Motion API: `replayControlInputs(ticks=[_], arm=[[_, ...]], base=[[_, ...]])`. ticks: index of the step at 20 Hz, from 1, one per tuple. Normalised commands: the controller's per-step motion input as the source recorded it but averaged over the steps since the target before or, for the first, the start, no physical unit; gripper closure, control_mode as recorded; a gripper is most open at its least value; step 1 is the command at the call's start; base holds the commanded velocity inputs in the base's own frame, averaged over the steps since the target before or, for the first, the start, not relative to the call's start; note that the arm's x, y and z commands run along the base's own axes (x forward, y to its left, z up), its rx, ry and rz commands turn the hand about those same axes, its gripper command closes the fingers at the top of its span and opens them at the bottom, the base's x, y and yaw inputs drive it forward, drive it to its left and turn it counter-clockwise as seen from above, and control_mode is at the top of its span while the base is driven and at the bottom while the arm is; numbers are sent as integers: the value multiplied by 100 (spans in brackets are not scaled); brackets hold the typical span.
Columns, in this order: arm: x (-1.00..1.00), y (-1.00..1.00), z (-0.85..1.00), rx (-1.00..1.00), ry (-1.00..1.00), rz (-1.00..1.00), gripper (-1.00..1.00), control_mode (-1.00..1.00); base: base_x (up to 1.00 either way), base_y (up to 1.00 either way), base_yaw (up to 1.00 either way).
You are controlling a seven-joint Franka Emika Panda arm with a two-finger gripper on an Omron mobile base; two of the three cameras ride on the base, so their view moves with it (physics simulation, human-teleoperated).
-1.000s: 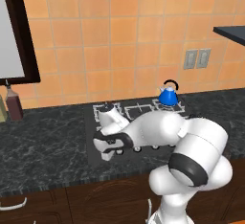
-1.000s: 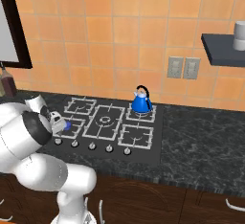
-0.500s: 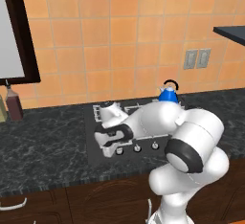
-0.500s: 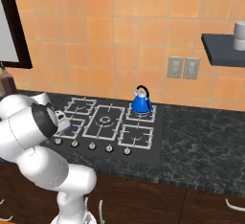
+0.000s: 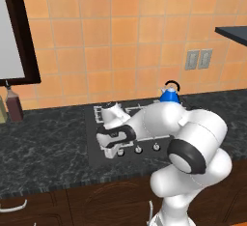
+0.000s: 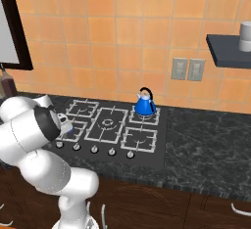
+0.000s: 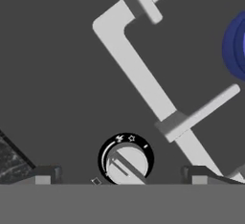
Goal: Turn off the front left burner of the stove.
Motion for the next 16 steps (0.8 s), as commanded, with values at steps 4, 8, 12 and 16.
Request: replayControlInputs(ticks=[4, 8, 12, 16], arm=[[-42, 0, -3, 0, -14, 3, -100, -100], [-27, 0, 0, 0, -12, 2, -100, -100], [28, 0, -3, 0, 5, 0, -100, -100], [28, 0, -6, 0, 14, 0, -100, -100]], base=[[0, 0, 0], [0, 0, 0], [0, 0, 0], [0, 0, 0]])
